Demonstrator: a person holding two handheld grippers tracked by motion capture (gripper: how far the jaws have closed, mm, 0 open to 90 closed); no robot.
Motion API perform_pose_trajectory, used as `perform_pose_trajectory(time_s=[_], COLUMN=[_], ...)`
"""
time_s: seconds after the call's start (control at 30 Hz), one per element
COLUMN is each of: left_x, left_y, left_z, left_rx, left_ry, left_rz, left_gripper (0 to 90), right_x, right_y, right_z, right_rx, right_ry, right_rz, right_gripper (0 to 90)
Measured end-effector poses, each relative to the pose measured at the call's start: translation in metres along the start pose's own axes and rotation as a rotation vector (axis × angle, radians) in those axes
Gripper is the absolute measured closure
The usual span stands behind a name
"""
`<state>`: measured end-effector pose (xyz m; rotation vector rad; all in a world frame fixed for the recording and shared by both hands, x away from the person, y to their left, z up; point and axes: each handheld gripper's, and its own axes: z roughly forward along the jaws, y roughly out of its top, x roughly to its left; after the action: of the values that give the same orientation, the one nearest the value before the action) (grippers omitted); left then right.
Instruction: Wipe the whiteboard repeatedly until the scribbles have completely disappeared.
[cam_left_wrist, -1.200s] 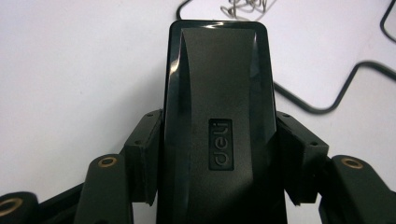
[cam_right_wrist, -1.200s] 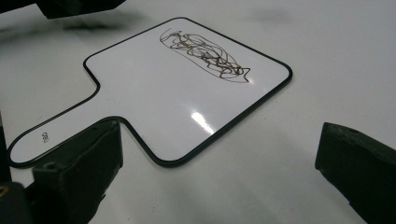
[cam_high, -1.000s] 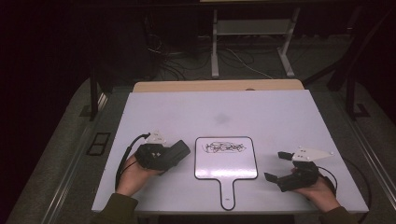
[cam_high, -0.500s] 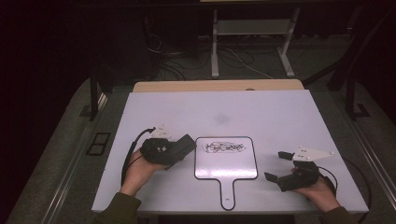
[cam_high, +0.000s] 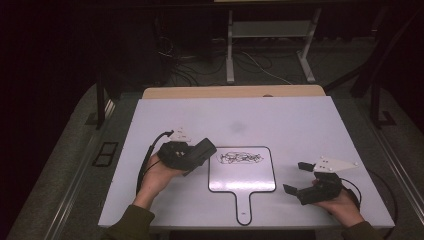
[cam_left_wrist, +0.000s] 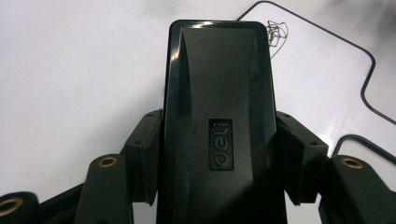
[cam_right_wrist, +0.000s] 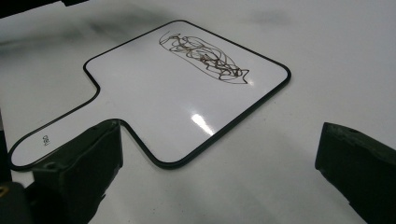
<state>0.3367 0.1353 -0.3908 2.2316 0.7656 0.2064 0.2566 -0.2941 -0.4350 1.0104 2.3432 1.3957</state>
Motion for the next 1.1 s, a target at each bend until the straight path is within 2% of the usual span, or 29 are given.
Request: perform_pose_trajectory(time_s=[0.3,0.8,1.1], left_x=[-0.005,-0.011,-0.015], left_y=[0.016,0.044,0.057], left_z=[0.019,0.047,0.065], left_rx=[0.056,0.066,0.074], left_ry=[-0.027,-0.030,-0.033], left_rz=[0.020,0.058,0.066], left_gripper=[39.0,39.0,39.1], right_x=[0.000,0.000,-0.001], right_y=[0.000,0.000,0.000], right_z=[-0.001,-0.001,-0.002], right_rx=[-0.002,-0.003,-0.006], right_ry=[-0.001,0.001,0.000], right_rz=[0.000,0.004,0.006], right_gripper=[0.0,0.0,0.0])
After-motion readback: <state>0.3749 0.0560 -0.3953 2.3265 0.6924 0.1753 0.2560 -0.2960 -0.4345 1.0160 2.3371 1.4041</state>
